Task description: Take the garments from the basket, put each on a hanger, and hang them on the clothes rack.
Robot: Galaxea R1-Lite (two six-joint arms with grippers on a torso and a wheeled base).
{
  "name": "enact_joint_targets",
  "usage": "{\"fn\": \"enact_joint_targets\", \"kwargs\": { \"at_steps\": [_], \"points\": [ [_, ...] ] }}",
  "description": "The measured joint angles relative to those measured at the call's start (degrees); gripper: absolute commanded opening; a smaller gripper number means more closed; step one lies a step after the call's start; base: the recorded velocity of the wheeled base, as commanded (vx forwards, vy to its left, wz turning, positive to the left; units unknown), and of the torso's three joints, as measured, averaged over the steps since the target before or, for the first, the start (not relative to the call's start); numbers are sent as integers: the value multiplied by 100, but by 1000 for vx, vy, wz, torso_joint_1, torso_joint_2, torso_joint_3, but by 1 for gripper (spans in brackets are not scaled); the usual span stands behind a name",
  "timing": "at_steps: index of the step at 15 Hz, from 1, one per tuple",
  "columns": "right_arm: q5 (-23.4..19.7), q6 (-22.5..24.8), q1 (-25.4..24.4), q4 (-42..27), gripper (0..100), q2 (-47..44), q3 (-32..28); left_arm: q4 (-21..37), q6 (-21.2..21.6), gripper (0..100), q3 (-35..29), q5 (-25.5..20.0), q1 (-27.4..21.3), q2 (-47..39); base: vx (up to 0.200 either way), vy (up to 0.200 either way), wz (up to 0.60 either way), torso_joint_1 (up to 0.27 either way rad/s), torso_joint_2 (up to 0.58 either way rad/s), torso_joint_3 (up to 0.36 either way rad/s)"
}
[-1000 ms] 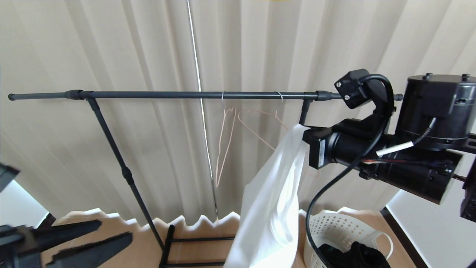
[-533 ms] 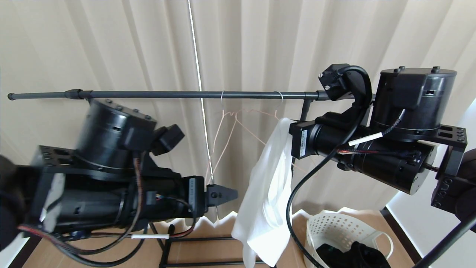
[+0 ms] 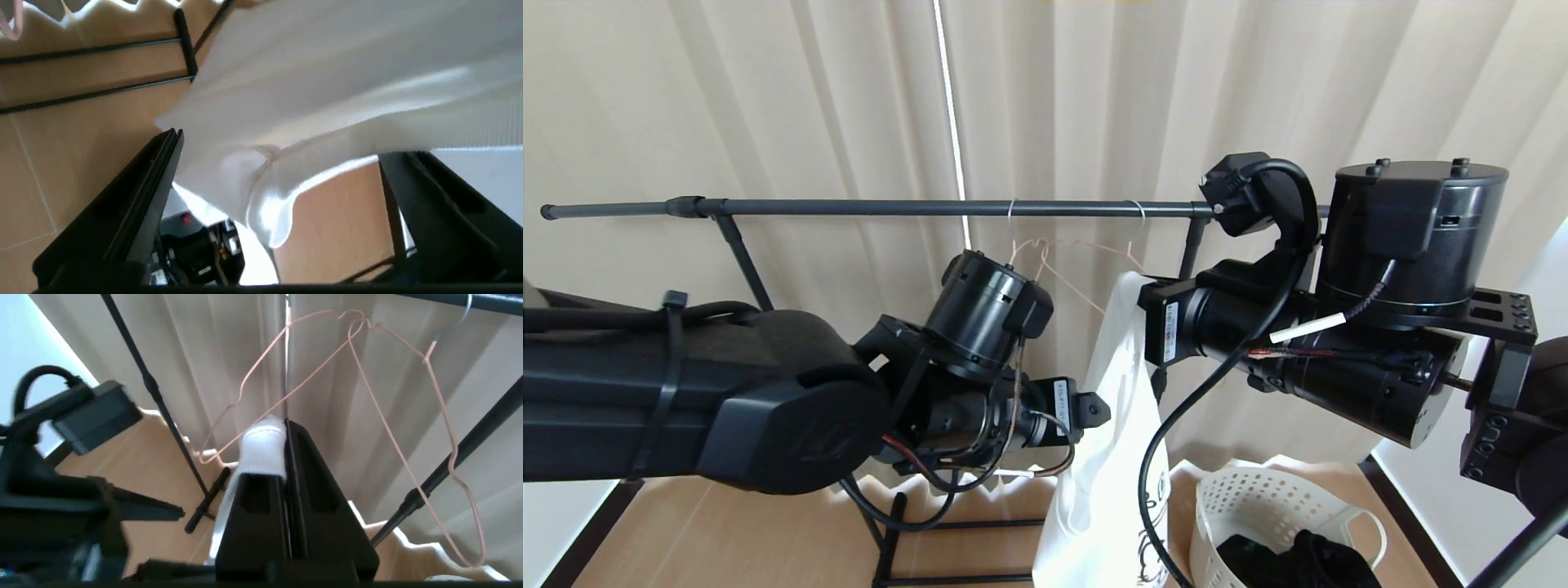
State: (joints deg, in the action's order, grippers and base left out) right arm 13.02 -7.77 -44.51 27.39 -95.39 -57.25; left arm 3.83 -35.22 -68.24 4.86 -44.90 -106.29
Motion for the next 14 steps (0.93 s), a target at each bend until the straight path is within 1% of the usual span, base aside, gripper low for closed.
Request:
{"fn": "enact_joint_targets", "kwargs": {
  "at_steps": [2,3,9,14],
  "points": [
    [2,27,0,0,0,27,67,-167,-239,100,-30,116,111,-168,0,0,0,0,0,0],
    [2,46,-6,-2,0,44,91,-187,-266,100,-20,121,204,-217,0,0,0,0,0,0],
    [0,115,-13,0,0,319,194,-187,-257,100,0,132,282,-569,0,0,0,0,0,0],
    [0,235,143,2,0,492,179,-195,-239,100,350,132,282,-752,0,0,0,0,0,0]
  ]
}}
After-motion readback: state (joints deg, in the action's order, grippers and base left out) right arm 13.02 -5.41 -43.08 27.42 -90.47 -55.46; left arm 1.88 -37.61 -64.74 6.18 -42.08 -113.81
